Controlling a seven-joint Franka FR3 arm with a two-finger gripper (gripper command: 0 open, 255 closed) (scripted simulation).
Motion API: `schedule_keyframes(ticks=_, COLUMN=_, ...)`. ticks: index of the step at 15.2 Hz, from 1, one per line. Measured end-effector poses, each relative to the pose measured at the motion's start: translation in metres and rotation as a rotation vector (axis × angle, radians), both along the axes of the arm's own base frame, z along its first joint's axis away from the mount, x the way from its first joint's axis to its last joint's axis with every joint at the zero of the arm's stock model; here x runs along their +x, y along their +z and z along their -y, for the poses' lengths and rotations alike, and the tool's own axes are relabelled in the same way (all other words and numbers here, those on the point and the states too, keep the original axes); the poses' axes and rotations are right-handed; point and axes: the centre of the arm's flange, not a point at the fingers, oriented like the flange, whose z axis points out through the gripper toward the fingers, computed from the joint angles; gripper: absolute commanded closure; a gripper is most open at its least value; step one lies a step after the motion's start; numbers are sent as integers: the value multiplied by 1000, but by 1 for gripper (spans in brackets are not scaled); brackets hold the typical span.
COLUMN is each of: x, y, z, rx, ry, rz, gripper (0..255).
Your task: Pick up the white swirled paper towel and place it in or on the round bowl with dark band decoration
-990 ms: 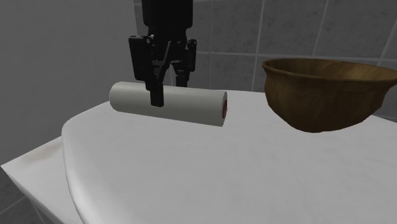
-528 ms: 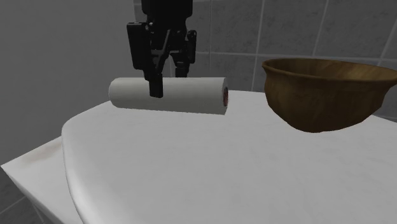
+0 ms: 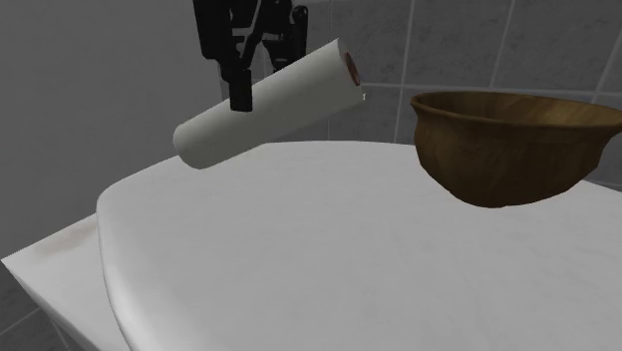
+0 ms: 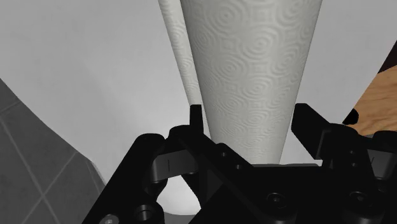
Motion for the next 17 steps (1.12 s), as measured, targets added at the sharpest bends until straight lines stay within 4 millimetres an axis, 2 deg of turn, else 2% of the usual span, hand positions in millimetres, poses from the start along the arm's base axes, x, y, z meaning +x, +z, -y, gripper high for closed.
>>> schedule_keyframes(ticks=17, x=-1, y=90, z=0, rx=0, ry=0, rz=0, gripper=255)
